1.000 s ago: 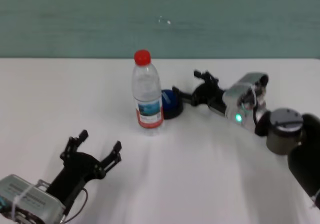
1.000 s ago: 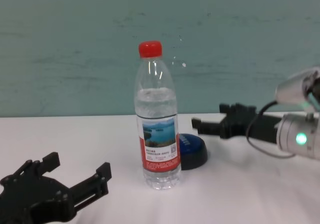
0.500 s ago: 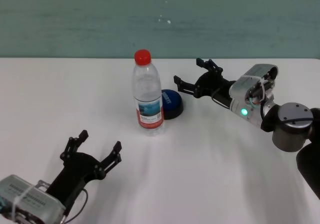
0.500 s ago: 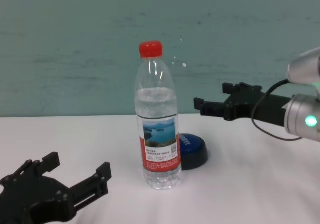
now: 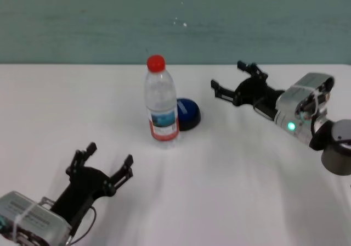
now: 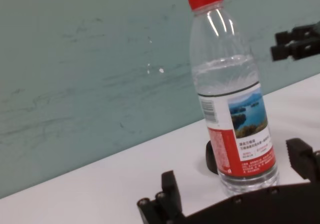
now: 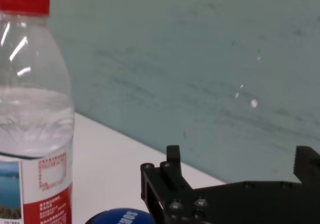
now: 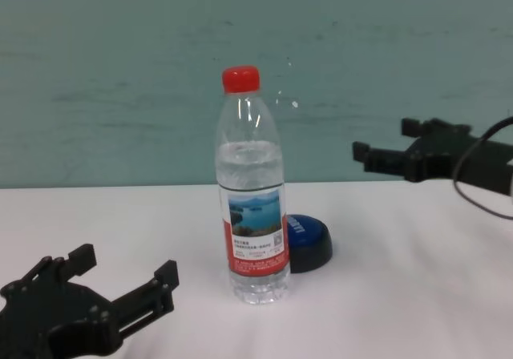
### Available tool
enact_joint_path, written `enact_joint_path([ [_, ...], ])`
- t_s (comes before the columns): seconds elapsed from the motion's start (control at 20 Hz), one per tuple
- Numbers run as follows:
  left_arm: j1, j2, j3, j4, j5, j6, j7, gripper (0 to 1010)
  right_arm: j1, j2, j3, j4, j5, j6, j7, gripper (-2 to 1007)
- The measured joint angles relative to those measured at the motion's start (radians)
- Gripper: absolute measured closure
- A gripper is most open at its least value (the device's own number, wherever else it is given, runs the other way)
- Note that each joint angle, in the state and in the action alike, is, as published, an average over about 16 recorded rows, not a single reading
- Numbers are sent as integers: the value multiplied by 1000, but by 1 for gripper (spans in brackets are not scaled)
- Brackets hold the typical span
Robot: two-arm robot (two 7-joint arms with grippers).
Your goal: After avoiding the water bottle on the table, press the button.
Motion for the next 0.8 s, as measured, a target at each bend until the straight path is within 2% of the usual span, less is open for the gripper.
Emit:
enact_joint_path([
  [0.45, 0, 0, 0, 0, 0, 0, 0, 10, -178, 84, 75, -228, 44, 20, -43, 1],
  [0.65, 0, 0, 0, 0, 0, 0, 0, 10, -255, 105, 104, -310, 58, 22, -62, 1],
  [0.8, 0, 0, 0, 0, 0, 0, 0, 10, -302, 113, 120, -355, 65, 20, -73, 1],
])
